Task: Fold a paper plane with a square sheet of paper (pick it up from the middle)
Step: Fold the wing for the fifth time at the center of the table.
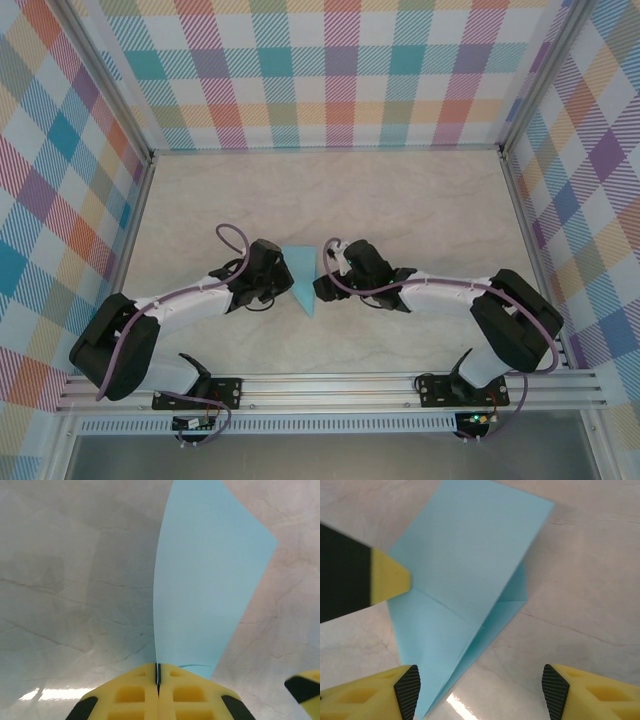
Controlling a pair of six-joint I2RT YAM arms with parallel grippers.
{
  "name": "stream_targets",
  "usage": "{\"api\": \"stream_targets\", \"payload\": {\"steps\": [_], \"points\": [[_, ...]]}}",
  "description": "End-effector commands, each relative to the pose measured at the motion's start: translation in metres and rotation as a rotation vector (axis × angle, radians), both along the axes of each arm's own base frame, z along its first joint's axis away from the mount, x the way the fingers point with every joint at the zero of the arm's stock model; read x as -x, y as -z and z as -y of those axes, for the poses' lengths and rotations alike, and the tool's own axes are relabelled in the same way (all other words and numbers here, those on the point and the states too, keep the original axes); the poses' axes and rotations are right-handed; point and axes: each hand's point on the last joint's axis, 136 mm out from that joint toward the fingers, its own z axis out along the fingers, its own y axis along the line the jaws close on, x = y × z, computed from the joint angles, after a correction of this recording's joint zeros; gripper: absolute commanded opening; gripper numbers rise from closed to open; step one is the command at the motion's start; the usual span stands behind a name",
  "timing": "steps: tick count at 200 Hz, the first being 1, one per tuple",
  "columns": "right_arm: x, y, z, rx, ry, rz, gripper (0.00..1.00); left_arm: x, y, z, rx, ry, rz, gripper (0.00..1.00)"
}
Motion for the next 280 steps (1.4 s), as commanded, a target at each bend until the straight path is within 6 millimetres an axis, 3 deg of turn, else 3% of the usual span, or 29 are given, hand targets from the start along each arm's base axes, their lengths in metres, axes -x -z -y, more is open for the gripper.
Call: {"api": "stream_targets", "payload": {"steps": [1, 56, 96, 122, 197, 232, 252, 280], "points": [[0.004, -0.006, -0.017, 0.01, -0.099, 0.177, 0.68, -0.003, -0.006, -0.005, -0.025, -0.07, -0.001, 0.0], [0.029, -0.002, -0.041, -0.025, -0.24, 0.351, 0.64, -0.006, -0.019, 0.011, 0.012, -0.04, 0.008, 0.0], [0.033, 0.007, -0.051, -0.016, -0.287, 0.414, 0.6, -0.011, -0.018, 0.02, 0.012, -0.022, -0.001, 0.0], [0.028, 0.01, -0.055, -0.013, -0.285, 0.447, 0.59, -0.013, -0.017, 0.022, 0.008, -0.02, -0.008, 0.0], [0.003, 0.014, -0.065, 0.035, -0.245, 0.577, 0.42, -0.012, -0.016, 0.026, 0.016, -0.014, -0.023, 0.0], [-0.001, 0.017, -0.065, 0.042, -0.227, 0.585, 0.26, -0.01, -0.021, 0.027, 0.041, -0.015, -0.019, 0.0], [0.002, 0.018, -0.06, 0.049, -0.232, 0.58, 0.16, -0.011, -0.025, 0.026, 0.042, -0.018, -0.011, 0.04], [0.01, 0.021, -0.054, 0.059, -0.26, 0.566, 0.11, -0.012, -0.027, 0.02, 0.028, -0.028, -0.008, 0.19]]}}
